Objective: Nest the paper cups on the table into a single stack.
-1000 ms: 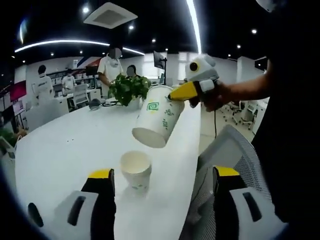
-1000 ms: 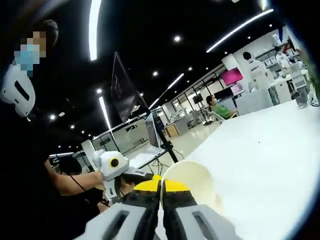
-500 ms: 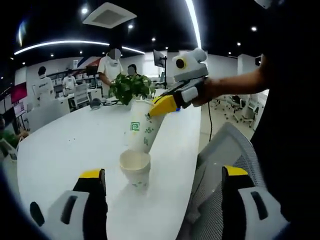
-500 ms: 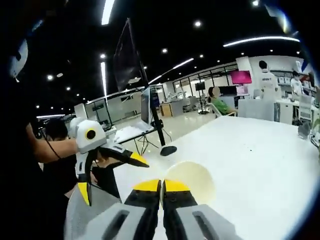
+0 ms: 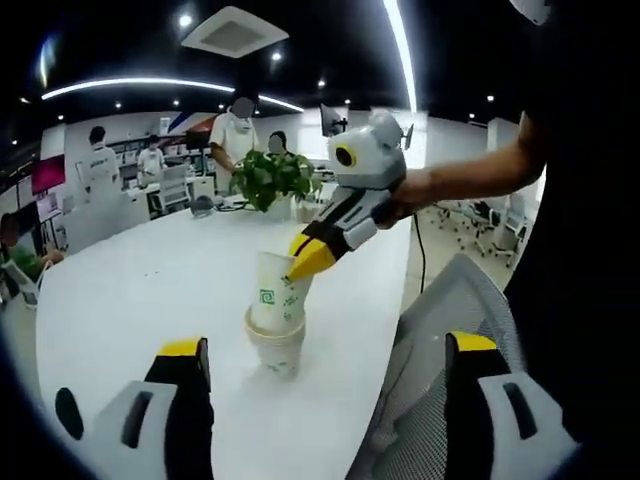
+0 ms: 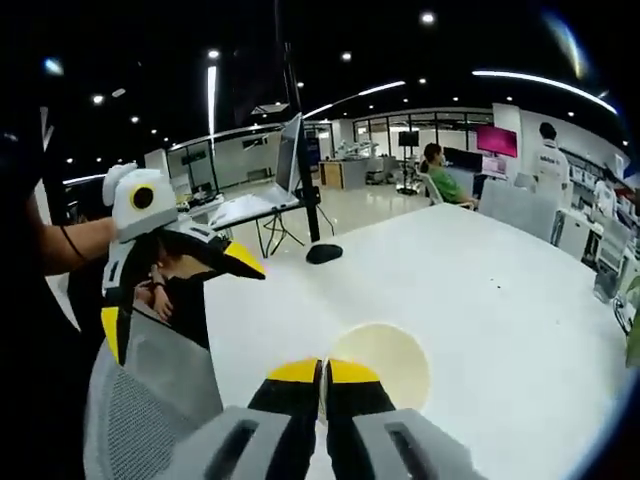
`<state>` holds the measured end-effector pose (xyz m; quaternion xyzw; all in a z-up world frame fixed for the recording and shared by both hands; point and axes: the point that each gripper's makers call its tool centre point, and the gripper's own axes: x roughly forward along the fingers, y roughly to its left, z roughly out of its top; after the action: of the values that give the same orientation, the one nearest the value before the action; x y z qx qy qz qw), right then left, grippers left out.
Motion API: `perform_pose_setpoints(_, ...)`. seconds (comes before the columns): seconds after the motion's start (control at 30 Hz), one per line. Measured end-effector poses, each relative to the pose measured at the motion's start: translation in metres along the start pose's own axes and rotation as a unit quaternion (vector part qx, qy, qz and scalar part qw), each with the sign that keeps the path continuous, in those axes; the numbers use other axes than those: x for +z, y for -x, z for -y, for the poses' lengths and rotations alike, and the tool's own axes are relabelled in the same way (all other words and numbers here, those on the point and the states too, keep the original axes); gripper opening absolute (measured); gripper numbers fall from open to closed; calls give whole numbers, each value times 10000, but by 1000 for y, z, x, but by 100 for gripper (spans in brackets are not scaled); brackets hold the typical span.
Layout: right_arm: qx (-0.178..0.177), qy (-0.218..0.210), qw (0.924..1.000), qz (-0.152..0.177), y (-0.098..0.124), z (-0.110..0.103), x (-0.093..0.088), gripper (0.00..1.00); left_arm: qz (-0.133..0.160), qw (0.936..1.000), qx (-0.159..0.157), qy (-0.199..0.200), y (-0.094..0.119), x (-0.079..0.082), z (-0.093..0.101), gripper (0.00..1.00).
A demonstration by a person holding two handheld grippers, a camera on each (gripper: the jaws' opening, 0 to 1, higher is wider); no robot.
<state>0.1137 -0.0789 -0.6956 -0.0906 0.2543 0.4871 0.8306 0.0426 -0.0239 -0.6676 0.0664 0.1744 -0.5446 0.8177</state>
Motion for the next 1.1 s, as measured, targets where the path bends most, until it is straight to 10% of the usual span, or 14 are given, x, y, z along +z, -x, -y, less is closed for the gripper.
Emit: perform_pose_setpoints(1.1,334,-490,9964,-603,-52,-9,-37,3,-33,9999,126,71,5,-5,-7,94)
